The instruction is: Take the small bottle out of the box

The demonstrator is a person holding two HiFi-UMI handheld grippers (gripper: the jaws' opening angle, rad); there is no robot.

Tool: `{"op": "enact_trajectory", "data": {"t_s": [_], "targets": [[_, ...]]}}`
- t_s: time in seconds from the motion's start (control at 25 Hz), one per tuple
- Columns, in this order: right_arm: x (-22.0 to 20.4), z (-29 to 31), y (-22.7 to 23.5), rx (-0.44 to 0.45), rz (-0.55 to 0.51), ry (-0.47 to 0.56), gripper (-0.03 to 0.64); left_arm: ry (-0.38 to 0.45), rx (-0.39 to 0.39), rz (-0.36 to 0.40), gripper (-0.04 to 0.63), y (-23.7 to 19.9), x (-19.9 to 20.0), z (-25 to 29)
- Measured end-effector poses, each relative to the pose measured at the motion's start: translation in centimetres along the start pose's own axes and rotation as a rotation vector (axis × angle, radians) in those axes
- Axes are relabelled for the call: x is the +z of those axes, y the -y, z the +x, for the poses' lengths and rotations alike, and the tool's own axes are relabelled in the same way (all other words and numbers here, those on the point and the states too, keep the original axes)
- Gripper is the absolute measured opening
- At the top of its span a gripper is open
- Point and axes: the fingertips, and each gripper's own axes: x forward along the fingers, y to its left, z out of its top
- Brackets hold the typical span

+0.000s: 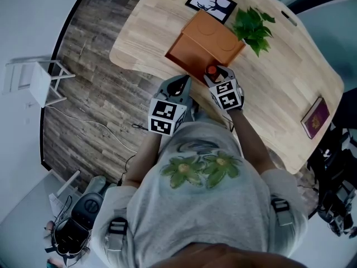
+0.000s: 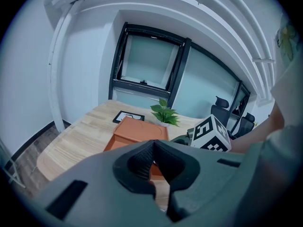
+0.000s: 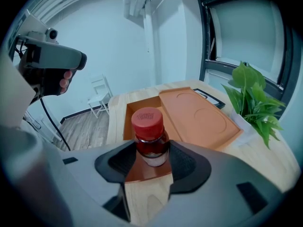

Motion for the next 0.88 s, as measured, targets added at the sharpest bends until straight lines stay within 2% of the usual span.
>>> {"op": "enact_trajectory", "data": {"t_s": [0.88], "targets": [[2.2,-2.7,-1.2,0.007,-0.02,0.076,0.213,-0.01,-0.028,0.038,0.008,0.6,0.1,0.4]]}}
